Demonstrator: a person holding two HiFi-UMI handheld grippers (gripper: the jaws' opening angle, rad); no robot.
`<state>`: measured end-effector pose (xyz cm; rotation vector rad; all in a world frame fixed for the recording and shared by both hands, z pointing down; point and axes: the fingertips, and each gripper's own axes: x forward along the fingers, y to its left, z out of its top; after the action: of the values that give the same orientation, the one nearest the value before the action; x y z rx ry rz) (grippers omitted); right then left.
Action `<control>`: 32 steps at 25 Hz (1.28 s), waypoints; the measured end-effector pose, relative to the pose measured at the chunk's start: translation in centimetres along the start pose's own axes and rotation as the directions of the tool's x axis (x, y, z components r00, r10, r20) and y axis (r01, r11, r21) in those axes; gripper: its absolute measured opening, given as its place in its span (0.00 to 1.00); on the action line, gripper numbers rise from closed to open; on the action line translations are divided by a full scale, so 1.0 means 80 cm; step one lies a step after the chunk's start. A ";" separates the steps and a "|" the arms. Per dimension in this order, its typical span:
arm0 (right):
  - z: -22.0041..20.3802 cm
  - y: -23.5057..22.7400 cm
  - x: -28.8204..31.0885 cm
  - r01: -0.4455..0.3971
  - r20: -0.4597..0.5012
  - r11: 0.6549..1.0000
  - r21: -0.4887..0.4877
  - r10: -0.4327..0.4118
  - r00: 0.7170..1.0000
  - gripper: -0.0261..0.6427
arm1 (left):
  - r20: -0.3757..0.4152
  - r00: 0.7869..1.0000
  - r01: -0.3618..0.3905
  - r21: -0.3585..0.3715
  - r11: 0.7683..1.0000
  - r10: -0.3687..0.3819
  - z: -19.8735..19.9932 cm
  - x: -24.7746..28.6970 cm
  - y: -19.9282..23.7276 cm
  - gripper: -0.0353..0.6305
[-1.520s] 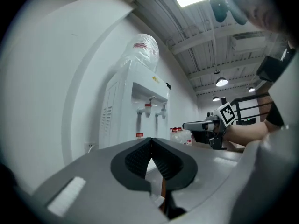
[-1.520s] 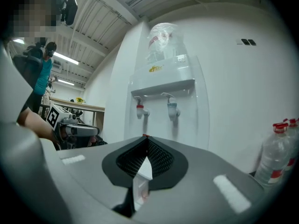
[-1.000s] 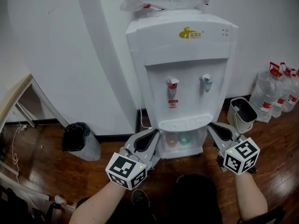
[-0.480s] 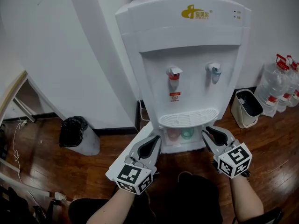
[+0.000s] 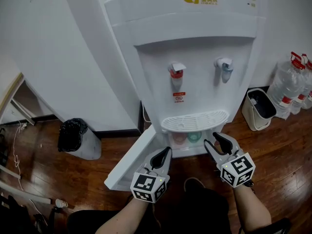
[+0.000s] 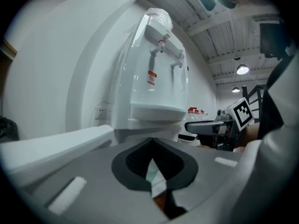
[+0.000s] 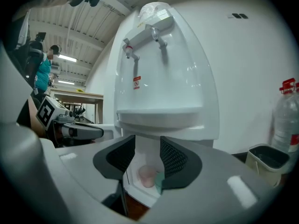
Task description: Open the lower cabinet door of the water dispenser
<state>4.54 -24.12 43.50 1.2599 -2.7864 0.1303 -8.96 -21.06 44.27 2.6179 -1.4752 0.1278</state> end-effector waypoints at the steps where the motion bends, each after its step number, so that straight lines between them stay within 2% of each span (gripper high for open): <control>1: -0.008 -0.001 0.004 0.001 -0.004 1.000 0.004 -0.001 1.000 0.31 | -0.008 1.000 0.000 -0.009 1.000 0.000 -0.007 0.002 0.002 0.05; 5: -0.038 0.001 0.016 -0.009 -0.021 1.000 0.016 0.009 1.000 0.38 | -0.033 0.999 0.034 -0.033 0.999 -0.035 -0.031 0.005 -0.001 0.05; 9: -0.072 -0.006 0.028 -0.006 -0.052 1.000 0.012 0.006 0.999 0.45 | -0.096 0.995 0.028 -0.012 1.000 -0.030 -0.064 0.013 0.003 0.05; 16: -0.145 -0.027 0.048 0.046 -0.128 0.998 0.044 -0.040 0.991 0.49 | -0.171 0.984 0.036 -0.021 0.999 -0.039 -0.111 0.027 0.003 0.05; 20: -0.179 -0.032 0.057 0.048 -0.169 0.998 0.048 -0.040 0.985 0.51 | -0.193 0.981 0.021 -0.034 0.999 -0.027 -0.127 0.034 0.008 0.05; 32: -0.241 -0.047 0.090 0.104 -0.232 0.988 0.116 -0.075 0.970 0.55 | -0.281 0.960 -0.008 -0.056 0.998 -0.008 -0.170 0.057 0.022 0.05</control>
<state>3.36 -29.85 63.58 1.3039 -2.5571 0.4243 -8.24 -23.64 58.47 2.4322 -1.3598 0.4327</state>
